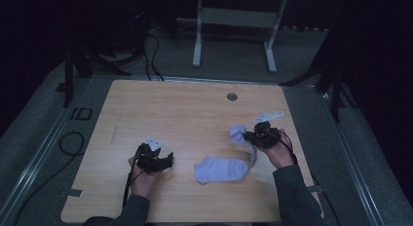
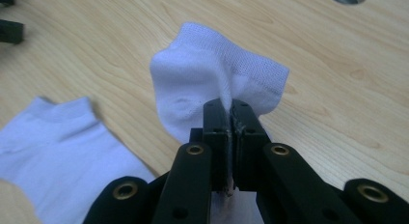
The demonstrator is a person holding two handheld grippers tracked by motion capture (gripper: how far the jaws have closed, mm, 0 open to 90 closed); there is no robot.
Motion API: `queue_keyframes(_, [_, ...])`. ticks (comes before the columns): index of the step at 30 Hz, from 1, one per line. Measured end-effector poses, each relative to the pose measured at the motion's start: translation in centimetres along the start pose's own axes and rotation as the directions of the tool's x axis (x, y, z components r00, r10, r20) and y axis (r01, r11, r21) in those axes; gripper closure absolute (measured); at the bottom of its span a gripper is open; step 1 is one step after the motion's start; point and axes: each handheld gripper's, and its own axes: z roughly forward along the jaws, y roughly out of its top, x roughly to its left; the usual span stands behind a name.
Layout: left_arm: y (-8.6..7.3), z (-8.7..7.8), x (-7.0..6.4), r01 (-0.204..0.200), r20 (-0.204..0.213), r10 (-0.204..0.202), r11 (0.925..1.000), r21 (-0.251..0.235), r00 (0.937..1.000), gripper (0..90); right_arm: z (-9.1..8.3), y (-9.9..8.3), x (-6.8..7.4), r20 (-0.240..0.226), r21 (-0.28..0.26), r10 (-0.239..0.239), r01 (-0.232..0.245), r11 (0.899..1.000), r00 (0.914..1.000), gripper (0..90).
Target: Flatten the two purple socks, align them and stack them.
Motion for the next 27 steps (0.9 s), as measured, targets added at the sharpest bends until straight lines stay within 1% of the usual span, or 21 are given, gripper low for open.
queue_keyframes(1, [0.0, 0.0, 0.0, -0.001, 0.000, 0.001, 1.0000, 0.000, 1.0000, 26.5, 0.0, 0.0, 0.0, 0.000, 0.000, 0.000, 0.000, 1.000, 1.0000, 86.3])
queue_keyframes(6, [0.0, 0.0, 0.0, -0.003, 0.000, 0.003, 1.0000, 0.001, 1.0000, 26.5, -0.9, -0.1, 0.7, -0.007, -0.034, -0.032, 0.032, 0.999, 0.9995, 86.3])
queue_keyframes(8, [0.0, 0.0, 0.0, 0.002, 0.000, -0.002, 1.0000, -0.002, 1.0000, 26.5, -1.2, -0.1, 1.1, -0.011, -0.044, -0.044, 0.044, 0.998, 0.9990, 86.3])
queue_keyframes(12, [0.0, 0.0, 0.0, 0.003, 0.000, -0.003, 1.0000, -0.002, 1.0000, 26.5, -2.0, -0.2, 2.1, -0.032, -0.074, -0.072, 0.069, 0.995, 0.9969, 86.3])
queue_keyframes(16, [0.0, 0.0, 0.0, 0.001, 0.001, -0.001, 1.0000, -0.001, 1.0000, 26.5, -2.6, -0.2, 3.1, -0.041, -0.094, -0.115, 0.111, 0.989, 0.9925, 86.3])
queue_keyframes(17, [0.0, 0.0, 0.0, 0.001, 0.001, -0.001, 1.0000, -0.001, 1.0000, 26.5, -2.8, -0.1, 3.4, -0.044, -0.100, -0.121, 0.117, 0.988, 0.9916, 86.3])
queue_keyframes(18, [0.0, 0.0, 0.0, -0.001, 0.001, 0.001, 1.0000, 0.000, 1.0000, 26.5, -2.8, -0.1, 3.4, -0.044, -0.100, -0.121, 0.117, 0.988, 0.9916, 86.3])
queue_keyframes(20, [0.0, 0.0, 0.0, 0.000, 0.001, 0.000, 1.0000, 0.000, 1.0000, 26.5, -2.9, 0.0, 4.1, -0.062, -0.113, -0.139, 0.131, 0.985, 0.9884, 86.2])
queue_keyframes(22, [0.0, 0.0, 0.0, 0.001, 0.001, -0.001, 1.0000, 0.001, 1.0000, 26.5, -2.9, 0.1, 4.5, -0.071, -0.116, -0.154, 0.145, 0.983, 0.9855, 86.2])
queue_keyframes(23, [0.0, 0.0, 0.0, 0.001, 0.001, -0.001, 1.0000, 0.001, 1.0000, 26.5, -2.9, 0.1, 4.5, -0.071, -0.116, -0.154, 0.145, 0.983, 0.9855, 86.2])
queue_keyframes(24, [0.0, 0.0, 0.0, 0.001, 0.001, -0.001, 1.0000, 0.000, 1.0000, 26.5, -2.7, 0.1, 5.0, -0.080, -0.118, -0.167, 0.157, 0.980, 0.9826, 86.2])
queue_keyframes(25, [0.0, 0.0, 0.0, 0.001, 0.001, -0.001, 1.0000, 0.000, 1.0000, 26.5, -2.7, 0.1, 5.0, -0.080, -0.118, -0.167, 0.157, 0.980, 0.9826, 86.2])
queue_keyframes(26, [0.0, 0.0, 0.0, 0.000, 0.001, 0.000, 1.0000, 0.001, 1.0000, 26.5, -2.4, 0.1, 5.3, -0.089, -0.120, -0.183, 0.172, 0.978, 0.9790, 86.2])
queue_keyframes(27, [0.0, 0.0, 0.0, 0.000, 0.001, 0.000, 1.0000, 0.001, 1.0000, 26.5, -2.4, 0.1, 5.3, -0.089, -0.120, -0.183, 0.172, 0.978, 0.9790, 86.2])
